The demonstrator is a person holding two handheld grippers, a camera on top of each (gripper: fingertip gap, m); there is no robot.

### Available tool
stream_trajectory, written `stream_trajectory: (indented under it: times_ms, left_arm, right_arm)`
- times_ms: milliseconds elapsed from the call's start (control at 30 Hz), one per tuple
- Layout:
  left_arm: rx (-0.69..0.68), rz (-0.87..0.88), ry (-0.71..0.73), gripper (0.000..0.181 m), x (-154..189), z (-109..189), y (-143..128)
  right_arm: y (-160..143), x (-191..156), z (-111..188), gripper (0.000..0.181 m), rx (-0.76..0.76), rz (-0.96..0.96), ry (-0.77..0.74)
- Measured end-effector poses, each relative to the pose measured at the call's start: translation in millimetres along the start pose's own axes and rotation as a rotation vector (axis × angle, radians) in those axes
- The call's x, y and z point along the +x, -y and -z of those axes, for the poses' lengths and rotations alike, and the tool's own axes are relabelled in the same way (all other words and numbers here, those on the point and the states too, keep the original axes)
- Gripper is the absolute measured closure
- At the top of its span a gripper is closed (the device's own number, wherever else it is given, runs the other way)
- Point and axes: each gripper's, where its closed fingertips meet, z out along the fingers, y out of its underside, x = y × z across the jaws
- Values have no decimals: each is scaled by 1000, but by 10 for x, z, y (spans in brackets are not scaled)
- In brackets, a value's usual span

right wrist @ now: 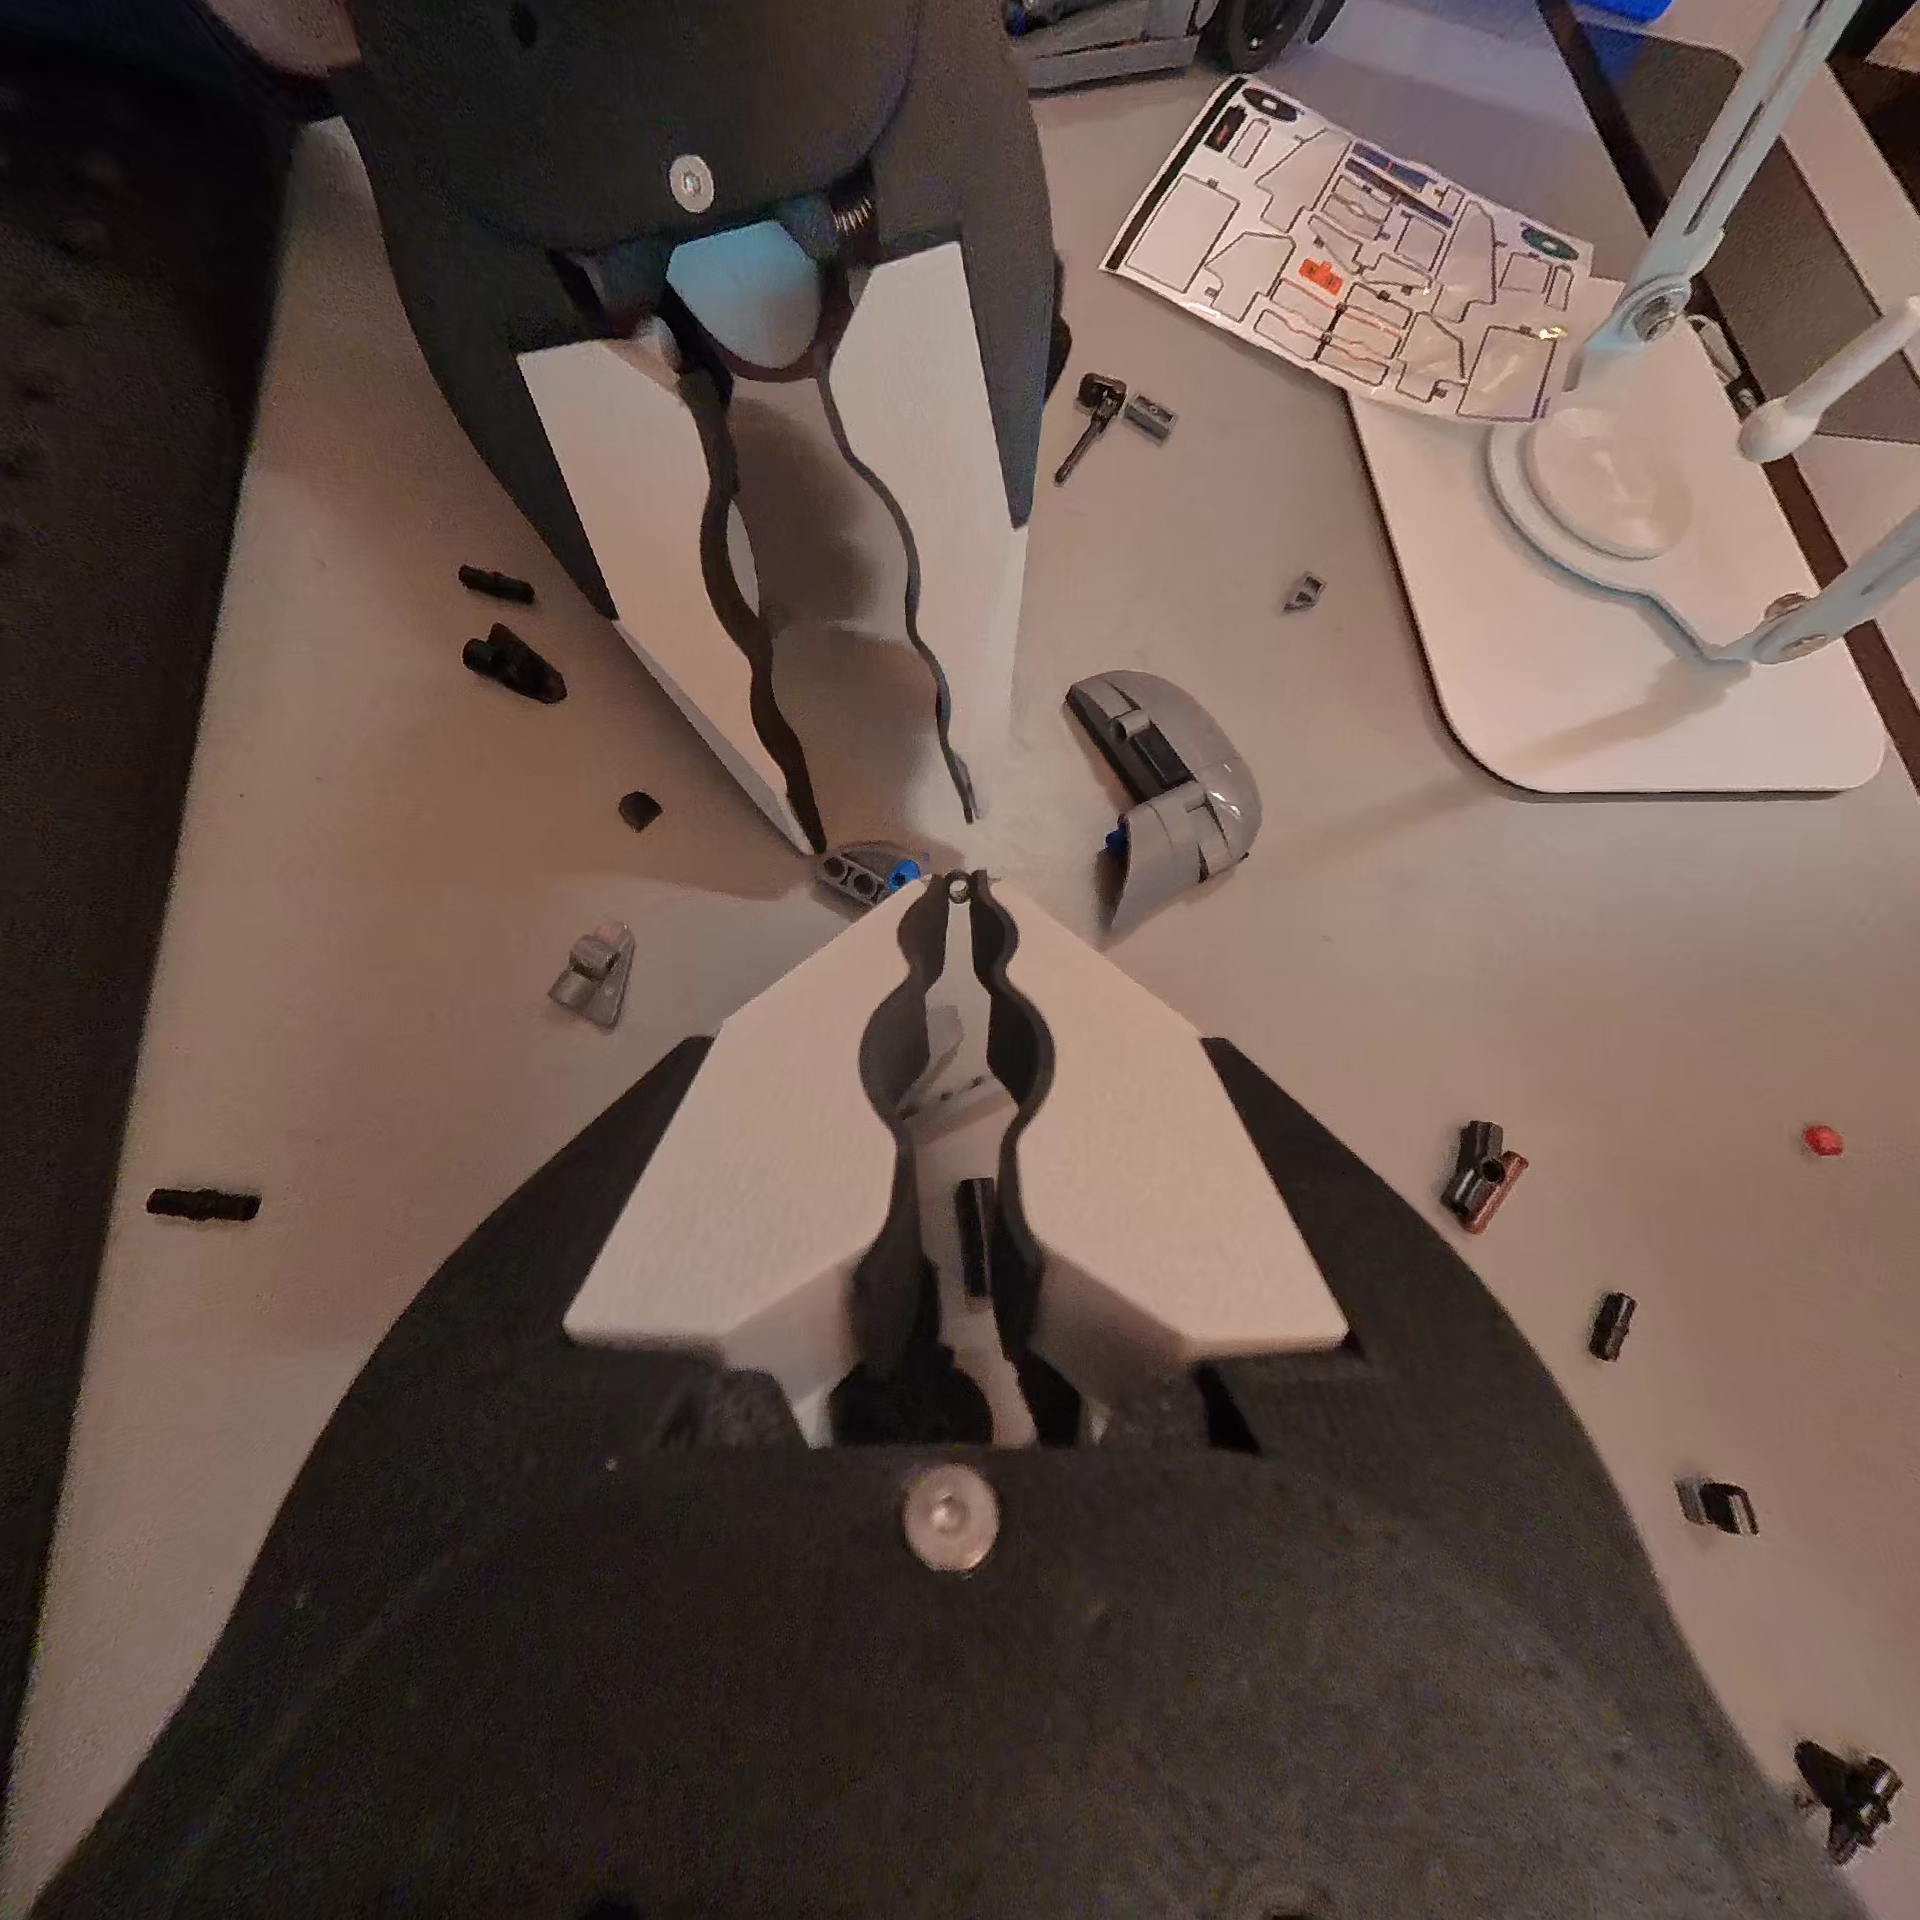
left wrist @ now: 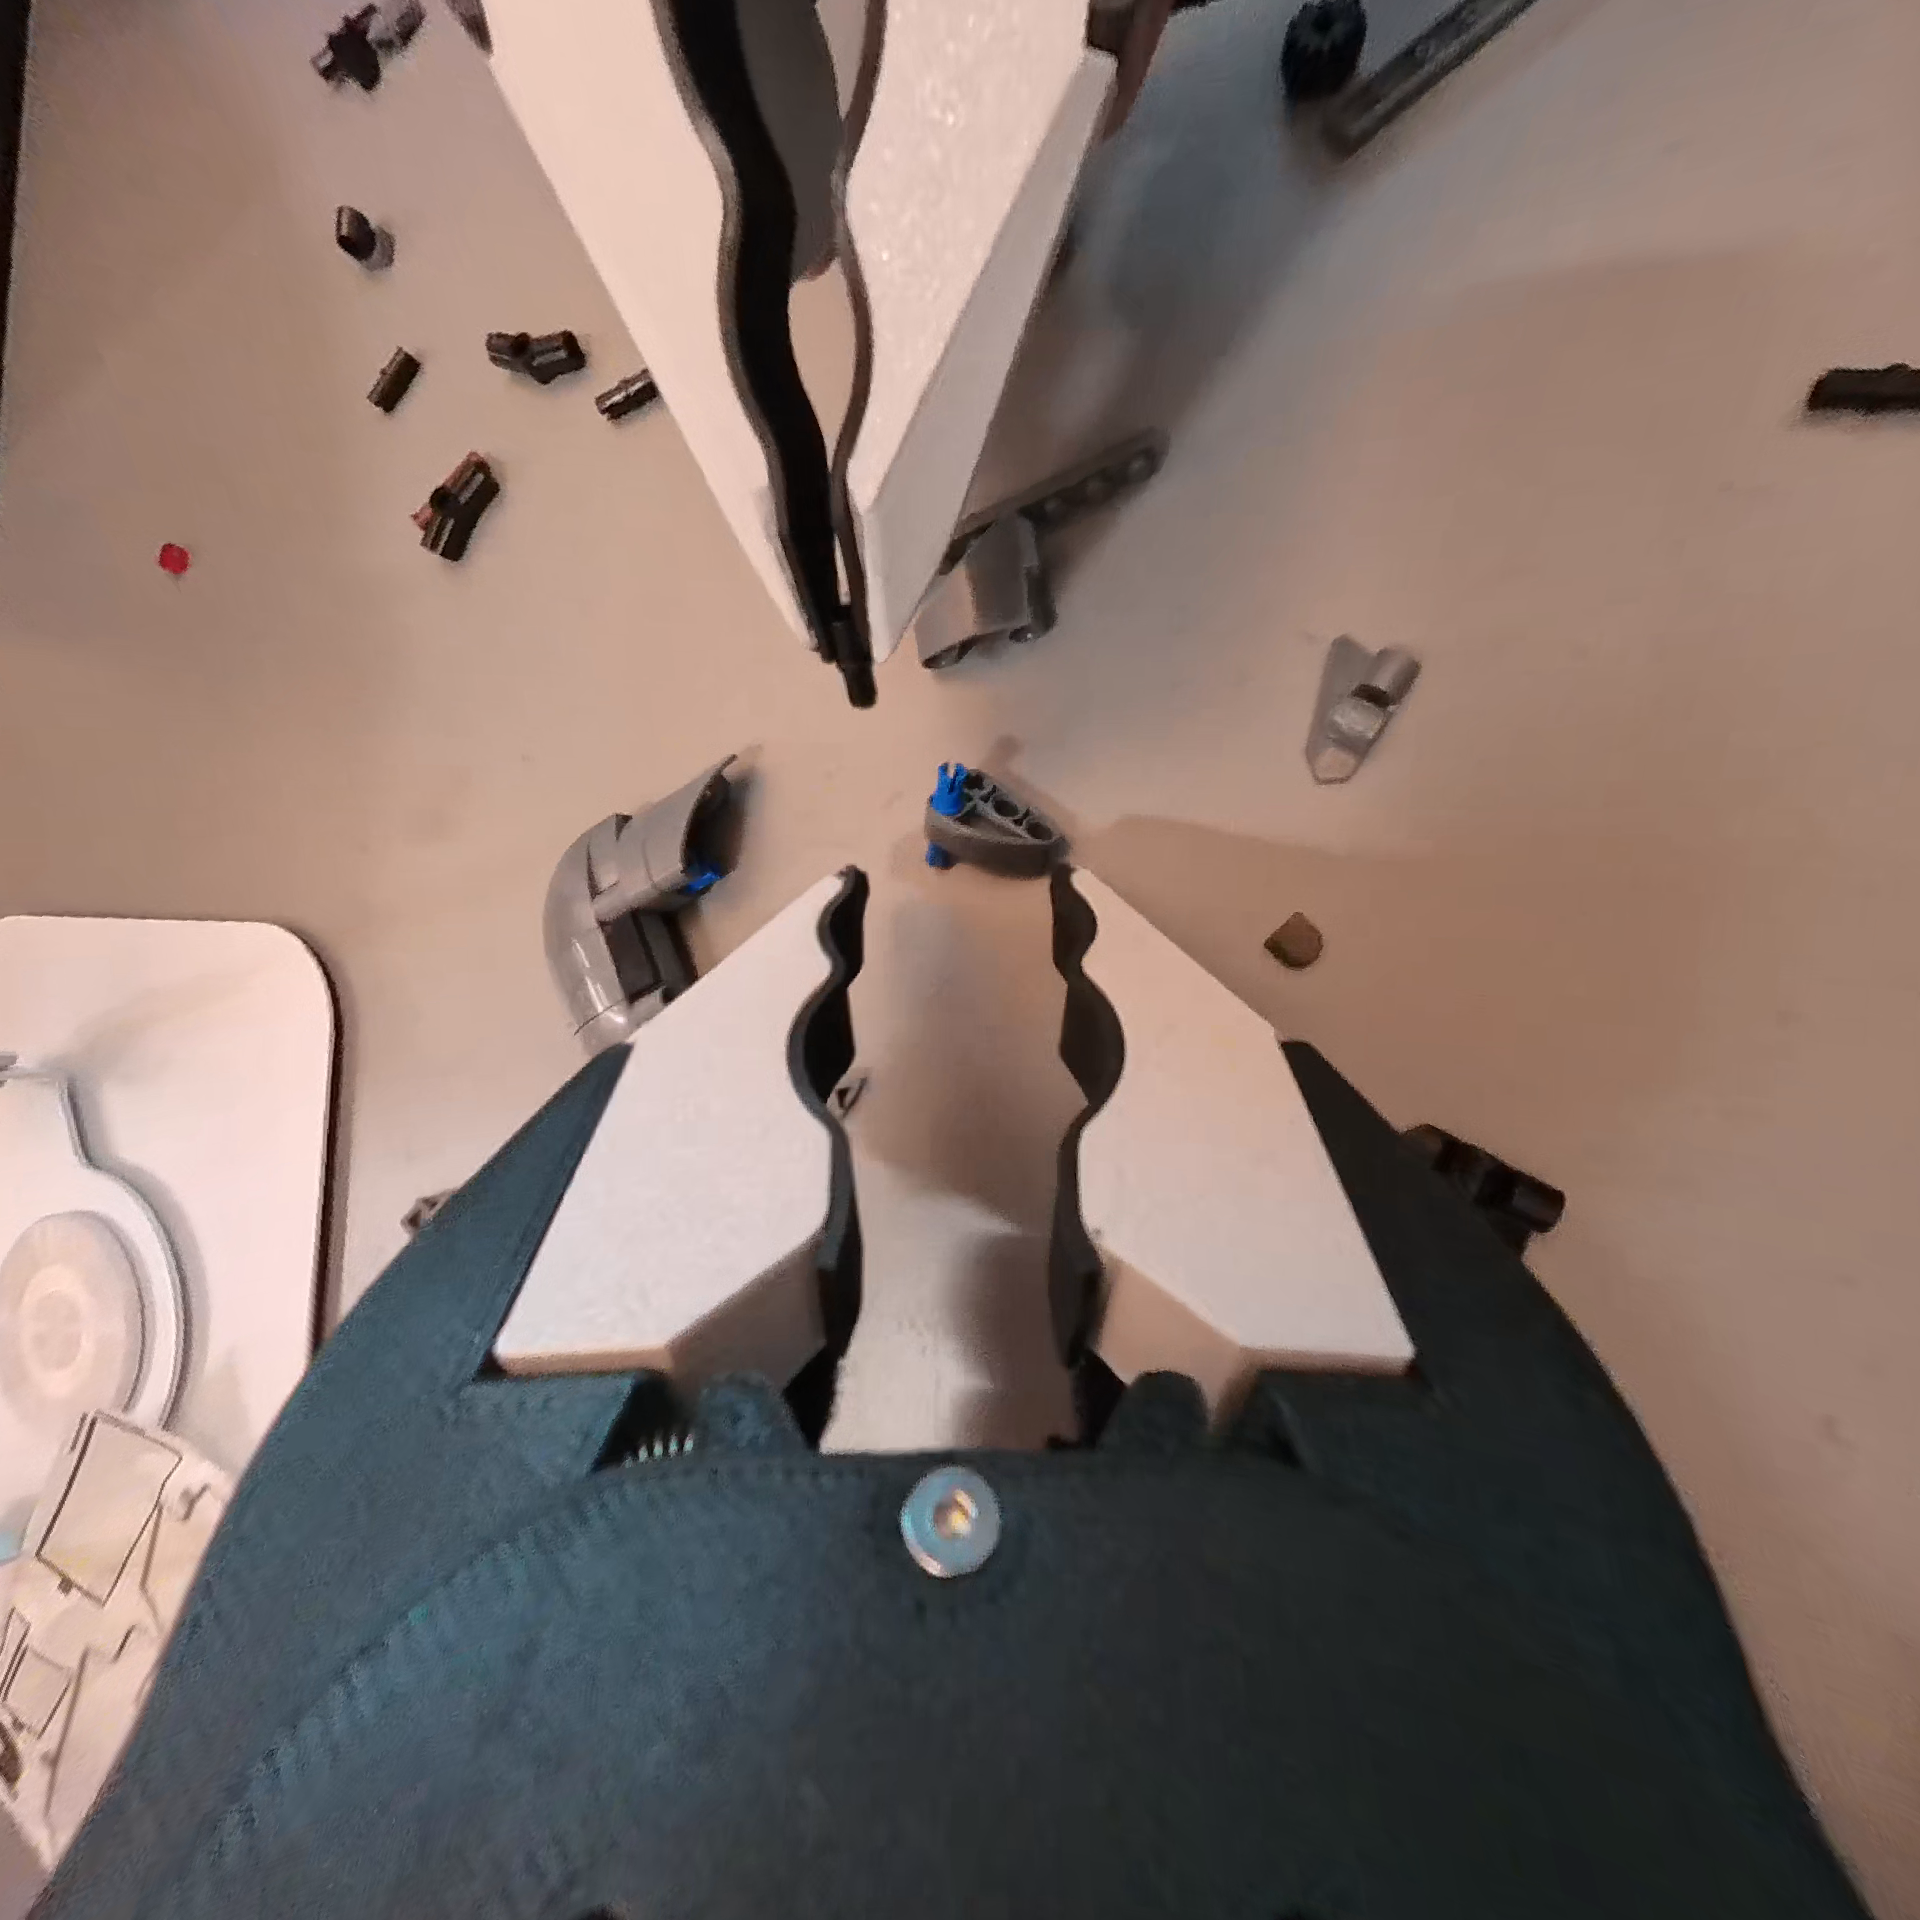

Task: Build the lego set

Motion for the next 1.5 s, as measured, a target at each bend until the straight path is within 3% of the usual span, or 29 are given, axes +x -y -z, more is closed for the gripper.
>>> stream_trajectory:
  times_ms: [367,633,1033,1300,1500]
  left_arm:
    - [22,-32,-18,158,44,-44,56]
    - [60,-46,-61,149,41,-19,71]
    - [58,-33,-71,157,61,-55,78]
    - [86,-59,-88,139,41,-41,92]
    - [94,-62,-138,156,76,-67,91]
  right_arm:
    - [-36,-27,-18,179,-21,6,14]
    - [-53,-57,-34,179,-31,10,28]
    - [-80,-128,-61,179,-50,25,60]
    - [-84,-147,-68,179,-54,30,67]
    - [-87,-153,-68,179,-53,28,72]
